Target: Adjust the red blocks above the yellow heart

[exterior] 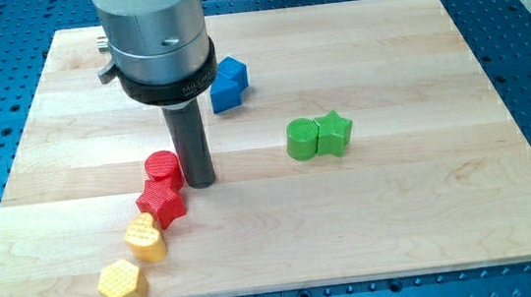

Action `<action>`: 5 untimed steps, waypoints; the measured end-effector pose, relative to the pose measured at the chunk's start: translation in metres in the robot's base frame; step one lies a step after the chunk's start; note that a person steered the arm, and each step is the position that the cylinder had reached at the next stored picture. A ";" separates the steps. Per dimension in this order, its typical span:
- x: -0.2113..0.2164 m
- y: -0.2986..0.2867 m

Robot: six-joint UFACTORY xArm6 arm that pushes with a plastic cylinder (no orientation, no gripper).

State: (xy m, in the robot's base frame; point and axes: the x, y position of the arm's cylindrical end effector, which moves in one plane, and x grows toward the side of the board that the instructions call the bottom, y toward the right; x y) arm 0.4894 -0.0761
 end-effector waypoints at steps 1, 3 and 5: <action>-0.010 -0.003; -0.025 -0.001; 0.006 0.011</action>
State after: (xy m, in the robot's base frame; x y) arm 0.4951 -0.0647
